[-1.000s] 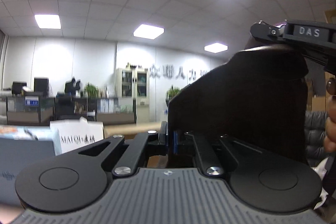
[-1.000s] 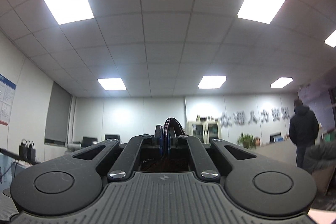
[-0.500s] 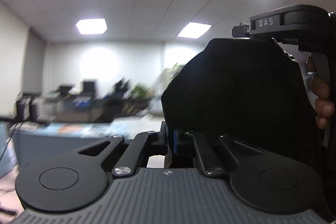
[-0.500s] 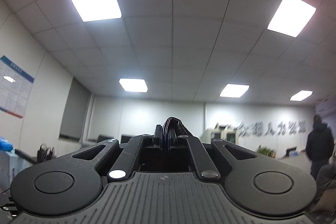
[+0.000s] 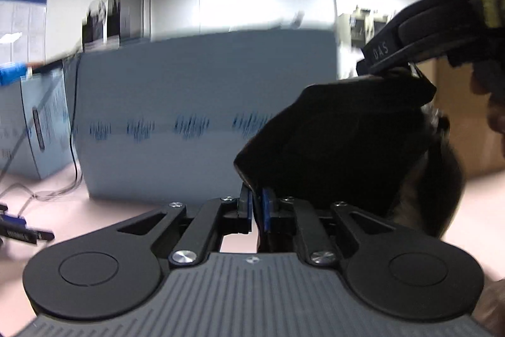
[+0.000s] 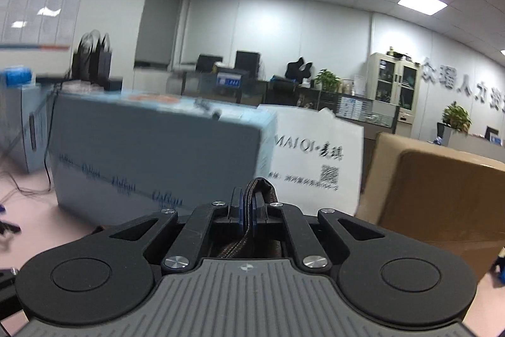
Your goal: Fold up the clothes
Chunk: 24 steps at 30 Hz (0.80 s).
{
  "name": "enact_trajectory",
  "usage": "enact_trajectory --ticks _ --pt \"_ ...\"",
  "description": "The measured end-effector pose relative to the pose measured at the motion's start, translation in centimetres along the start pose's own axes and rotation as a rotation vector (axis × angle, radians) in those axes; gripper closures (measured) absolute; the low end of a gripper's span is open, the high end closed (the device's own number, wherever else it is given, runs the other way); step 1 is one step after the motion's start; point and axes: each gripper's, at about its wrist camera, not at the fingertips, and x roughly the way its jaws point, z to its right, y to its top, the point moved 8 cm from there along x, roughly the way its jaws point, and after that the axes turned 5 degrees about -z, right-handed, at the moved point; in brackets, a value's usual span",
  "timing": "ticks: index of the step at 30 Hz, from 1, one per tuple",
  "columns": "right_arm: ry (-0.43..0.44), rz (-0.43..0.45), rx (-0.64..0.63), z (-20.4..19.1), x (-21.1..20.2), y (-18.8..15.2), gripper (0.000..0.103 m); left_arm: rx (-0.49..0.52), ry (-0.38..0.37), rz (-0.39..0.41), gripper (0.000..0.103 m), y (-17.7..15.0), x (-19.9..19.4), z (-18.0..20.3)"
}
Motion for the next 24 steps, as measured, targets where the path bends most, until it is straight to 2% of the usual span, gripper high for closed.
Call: enact_trajectory --ticks 1,3,5,7,8,10,13,16,19,22,24 --pt "0.012 -0.01 -0.024 -1.1 1.2 -0.5 0.098 0.008 -0.002 -0.031 0.09 -0.4 1.3 -0.4" --pt "0.025 -0.047 -0.074 -3.4 3.2 -2.0 0.093 0.048 0.012 -0.071 0.071 -1.5 2.5 -1.1" --pt "0.055 -0.1 -0.121 -5.1 5.2 -3.2 0.077 0.06 0.028 -0.078 0.01 -1.9 3.2 -1.6" --pt "0.075 -0.124 -0.139 -6.0 6.4 -4.5 0.057 0.044 0.025 -0.021 0.007 -1.2 3.2 -2.0" --pt "0.046 -0.124 -0.139 -6.0 6.4 -4.7 0.052 0.038 0.024 0.008 0.006 -0.9 3.1 -2.2" --pt "-0.003 -0.103 -0.141 -5.3 5.2 -5.1 0.019 0.039 0.021 0.047 0.001 -0.7 2.1 -2.3" --pt "0.02 -0.053 -0.153 -3.8 0.9 -6.1 0.016 0.042 0.008 0.076 0.0 -0.5 2.1 -2.4" --pt "0.078 -0.031 -0.16 -2.2 -3.5 -7.4 0.015 0.06 0.007 0.053 0.0 -0.9 2.4 -1.9" --pt "0.135 -0.046 -0.206 -1.4 -7.4 -9.4 0.015 0.104 0.044 0.025 0.0 -2.0 2.8 -1.4" --pt "0.195 -0.074 -0.305 -1.8 -10.3 -12.8 0.015 0.129 0.083 0.021 0.0 -2.4 2.3 -0.7" --pt "0.238 -0.09 -0.352 -2.6 -11.8 -14.7 0.016 0.11 0.088 0.005 0.0 -2.7 2.7 -1.0"
